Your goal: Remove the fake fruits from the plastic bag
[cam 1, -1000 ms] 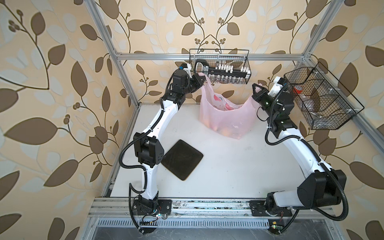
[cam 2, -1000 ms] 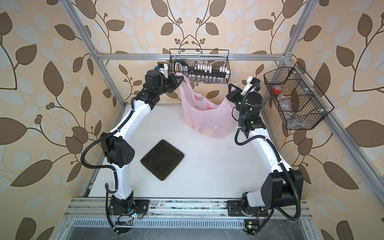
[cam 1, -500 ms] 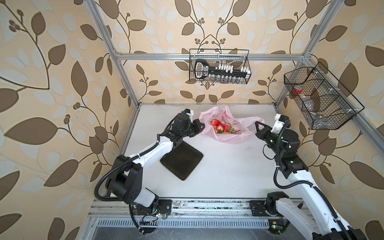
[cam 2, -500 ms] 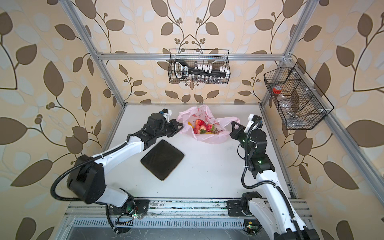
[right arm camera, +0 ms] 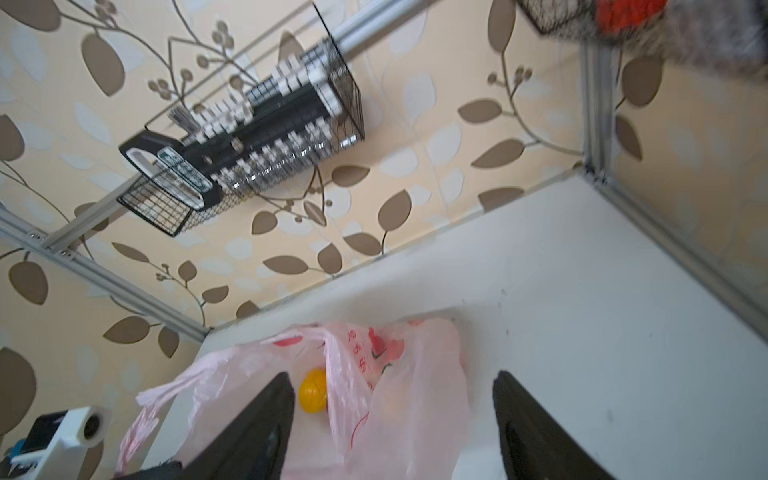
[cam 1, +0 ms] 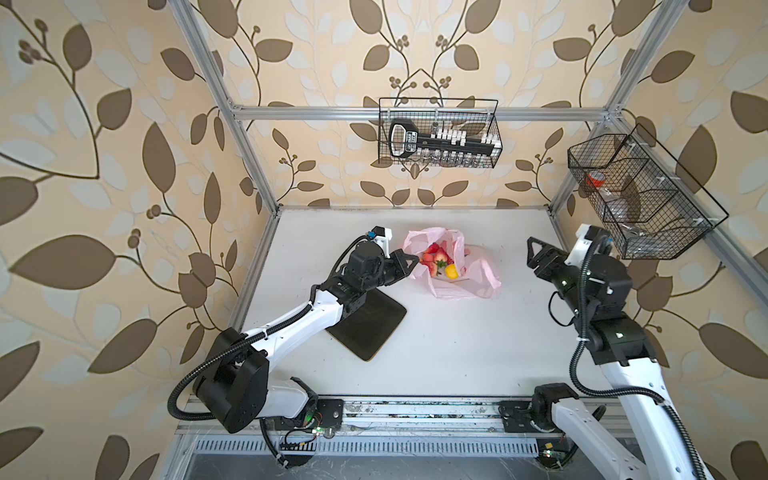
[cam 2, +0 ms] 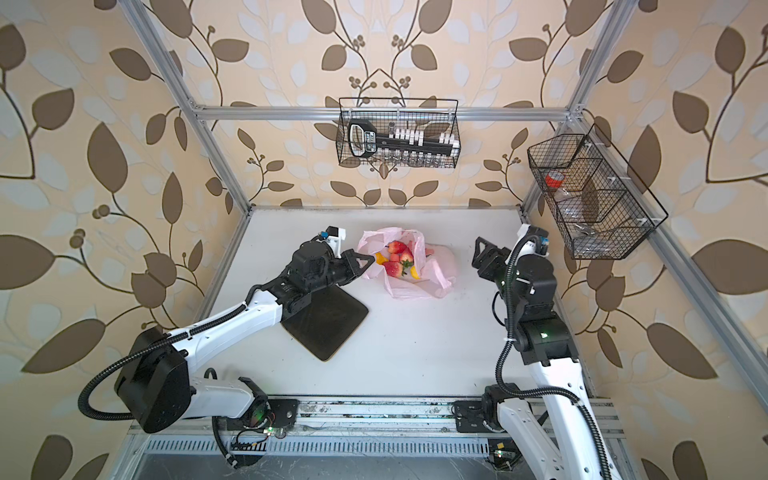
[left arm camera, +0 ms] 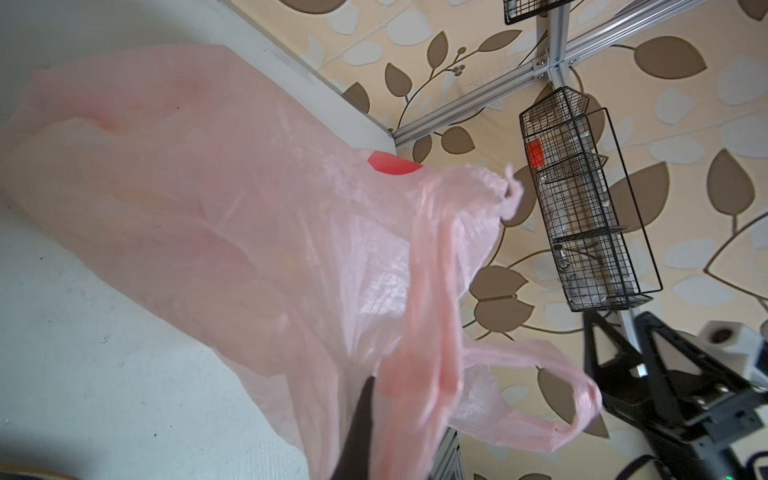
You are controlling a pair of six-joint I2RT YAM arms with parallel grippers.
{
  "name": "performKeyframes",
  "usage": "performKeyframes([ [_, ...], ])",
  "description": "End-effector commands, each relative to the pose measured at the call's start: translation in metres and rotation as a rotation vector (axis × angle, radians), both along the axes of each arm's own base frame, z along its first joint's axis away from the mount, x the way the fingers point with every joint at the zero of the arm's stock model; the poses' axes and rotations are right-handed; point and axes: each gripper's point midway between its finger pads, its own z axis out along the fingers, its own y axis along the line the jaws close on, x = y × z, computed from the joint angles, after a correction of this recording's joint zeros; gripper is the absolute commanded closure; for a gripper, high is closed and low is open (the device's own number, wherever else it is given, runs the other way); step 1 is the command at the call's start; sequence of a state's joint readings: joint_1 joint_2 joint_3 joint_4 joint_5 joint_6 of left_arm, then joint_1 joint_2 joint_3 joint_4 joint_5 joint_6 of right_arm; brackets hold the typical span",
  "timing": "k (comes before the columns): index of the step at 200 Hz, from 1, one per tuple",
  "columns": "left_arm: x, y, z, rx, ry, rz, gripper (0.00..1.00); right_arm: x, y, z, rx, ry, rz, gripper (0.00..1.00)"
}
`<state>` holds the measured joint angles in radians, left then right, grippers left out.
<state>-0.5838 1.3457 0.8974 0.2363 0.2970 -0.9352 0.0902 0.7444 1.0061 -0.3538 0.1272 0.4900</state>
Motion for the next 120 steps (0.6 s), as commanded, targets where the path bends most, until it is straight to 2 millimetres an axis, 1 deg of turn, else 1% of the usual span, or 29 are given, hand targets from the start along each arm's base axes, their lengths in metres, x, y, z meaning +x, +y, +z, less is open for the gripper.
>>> performKeyframes([
  [1, -0.004, 0.0, 0.024, -0.048, -0.065, 0.002, 1.0, -0.014, -0.009, 0.033, -0.135, -0.025, -0.028, 0.32],
  [9, -0.005, 0.0, 0.025, -0.048, -0.067, 0.002, 1.0, -0.012, 0.007, 0.044, -0.134, -0.048, 0.062, 0.4],
  [17, -0.005, 0.001, 0.025, -0.048, -0.068, 0.001, 1.0, -0.01, 0.025, 0.05, -0.095, -0.059, 0.158, 0.46],
  [31, -0.006, 0.003, 0.023, -0.042, -0.065, 0.009, 1.0, -0.004, 0.06, 0.05, 0.001, -0.04, 0.332, 0.53],
  [41, -0.006, 0.004, 0.022, -0.041, -0.063, 0.014, 1.0, 0.0, 0.086, 0.042, 0.052, 0.001, 0.427, 0.57],
  [50, -0.007, 0.004, 0.021, -0.041, -0.061, 0.014, 1.0, 0.001, 0.113, 0.035, 0.047, 0.03, 0.491, 0.58],
  [58, -0.008, 0.005, 0.02, -0.042, -0.058, 0.015, 1.0, -0.001, 0.139, 0.028, 0.016, 0.049, 0.537, 0.59],
  [60, -0.008, 0.005, 0.02, -0.041, -0.057, 0.015, 1.0, 0.0, 0.143, 0.027, 0.002, 0.048, 0.534, 0.6],
  [66, -0.008, 0.006, 0.019, -0.041, -0.053, 0.016, 1.0, -0.004, 0.166, 0.022, -0.04, 0.056, 0.572, 0.6],
  [68, -0.009, 0.005, 0.019, -0.041, -0.053, 0.016, 1.0, -0.003, 0.169, 0.02, -0.054, 0.058, 0.566, 0.6],
  [72, -0.009, 0.006, 0.019, -0.04, -0.053, 0.016, 1.0, -0.007, 0.184, 0.016, -0.078, 0.065, 0.589, 0.6],
  [81, -0.01, 0.007, 0.018, -0.039, -0.052, 0.019, 1.0, -0.011, 0.211, 0.006, -0.127, 0.082, 0.62, 0.6],
  [90, -0.01, 0.008, 0.017, -0.038, -0.049, 0.023, 1.0, -0.007, 0.227, -0.01, -0.156, 0.116, 0.618, 0.61],
  [102, -0.011, 0.01, 0.018, -0.038, -0.049, 0.028, 1.0, 0.004, 0.24, -0.036, -0.153, 0.175, 0.591, 0.63],
  [108, -0.012, 0.011, 0.018, -0.037, -0.05, 0.032, 1.0, 0.011, 0.243, -0.048, -0.15, 0.2, 0.567, 0.63],
  [120, -0.014, 0.014, 0.018, -0.035, -0.048, 0.037, 1.0, 0.025, 0.241, -0.069, -0.153, 0.236, 0.488, 0.68],
])
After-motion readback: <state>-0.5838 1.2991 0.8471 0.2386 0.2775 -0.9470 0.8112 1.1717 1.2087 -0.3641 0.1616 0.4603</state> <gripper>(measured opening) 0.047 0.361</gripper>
